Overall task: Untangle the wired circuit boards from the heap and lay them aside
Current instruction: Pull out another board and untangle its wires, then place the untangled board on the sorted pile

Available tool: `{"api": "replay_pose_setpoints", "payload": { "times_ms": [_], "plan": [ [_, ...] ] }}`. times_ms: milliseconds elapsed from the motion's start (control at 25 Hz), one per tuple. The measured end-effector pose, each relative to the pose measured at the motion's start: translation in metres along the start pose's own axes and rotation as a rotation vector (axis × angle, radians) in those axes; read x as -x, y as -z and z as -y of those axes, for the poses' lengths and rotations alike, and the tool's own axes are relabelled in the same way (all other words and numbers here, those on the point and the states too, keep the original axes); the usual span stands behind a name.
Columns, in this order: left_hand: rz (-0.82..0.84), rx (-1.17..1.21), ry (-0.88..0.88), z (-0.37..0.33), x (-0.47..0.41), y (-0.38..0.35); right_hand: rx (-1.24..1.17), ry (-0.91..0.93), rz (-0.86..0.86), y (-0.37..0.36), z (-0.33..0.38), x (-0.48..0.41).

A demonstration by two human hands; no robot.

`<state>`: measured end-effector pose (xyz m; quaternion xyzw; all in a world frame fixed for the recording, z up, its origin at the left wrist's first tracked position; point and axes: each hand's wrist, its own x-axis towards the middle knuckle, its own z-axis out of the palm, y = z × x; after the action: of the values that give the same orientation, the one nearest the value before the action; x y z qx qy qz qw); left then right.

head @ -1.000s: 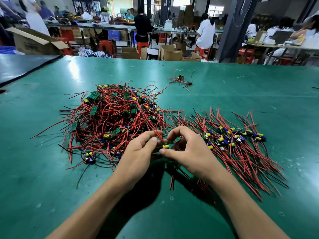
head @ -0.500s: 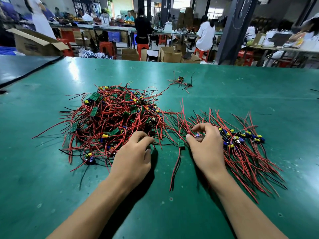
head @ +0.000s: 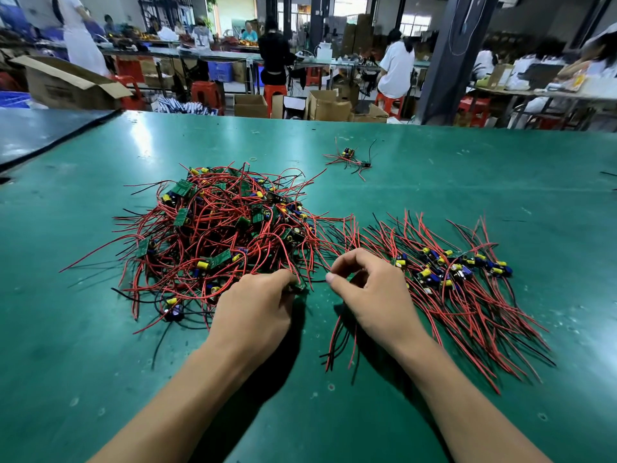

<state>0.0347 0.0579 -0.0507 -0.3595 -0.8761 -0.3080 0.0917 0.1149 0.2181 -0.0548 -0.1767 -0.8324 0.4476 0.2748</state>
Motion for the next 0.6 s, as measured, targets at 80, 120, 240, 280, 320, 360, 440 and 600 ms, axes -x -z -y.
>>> {"api": "replay_pose_setpoints", "payload": {
  "times_ms": [80,120,240,280,320,360,440,600],
  "plan": [
    [-0.111,0.13,-0.064,-0.0003,0.0004,-0.0012,-0.007,-0.009,0.065,0.0006,0.0001,0.0003],
    [-0.163,0.183,-0.126,-0.0006,0.0,-0.0018,-0.016,-0.027,0.08,0.0012,-0.0006,-0.0003],
    [-0.252,0.3,-0.308,-0.0058,0.0003,-0.0044,-0.076,-0.105,0.162,0.0028,0.0006,-0.0041],
    [-0.256,0.314,-0.339,-0.0074,0.0008,-0.0054,-0.132,-0.111,0.222,0.0035,0.002,-0.0051],
    [-0.258,0.32,-0.357,-0.0081,0.0011,-0.0066,-0.203,-0.103,0.282,0.0041,0.0036,-0.0052],
    [-0.261,0.324,-0.366,-0.0077,0.0013,-0.0077,-0.251,-0.079,0.319,0.0054,0.0042,-0.0045],
    [-0.265,0.346,-0.364,-0.0057,0.0014,-0.0091,-0.224,0.009,0.292,0.0085,0.0026,-0.0032],
    [-0.337,0.355,-0.356,-0.0037,0.0016,-0.0093,-0.176,0.083,0.135,0.0078,-0.0001,-0.0032]
  ]
}}
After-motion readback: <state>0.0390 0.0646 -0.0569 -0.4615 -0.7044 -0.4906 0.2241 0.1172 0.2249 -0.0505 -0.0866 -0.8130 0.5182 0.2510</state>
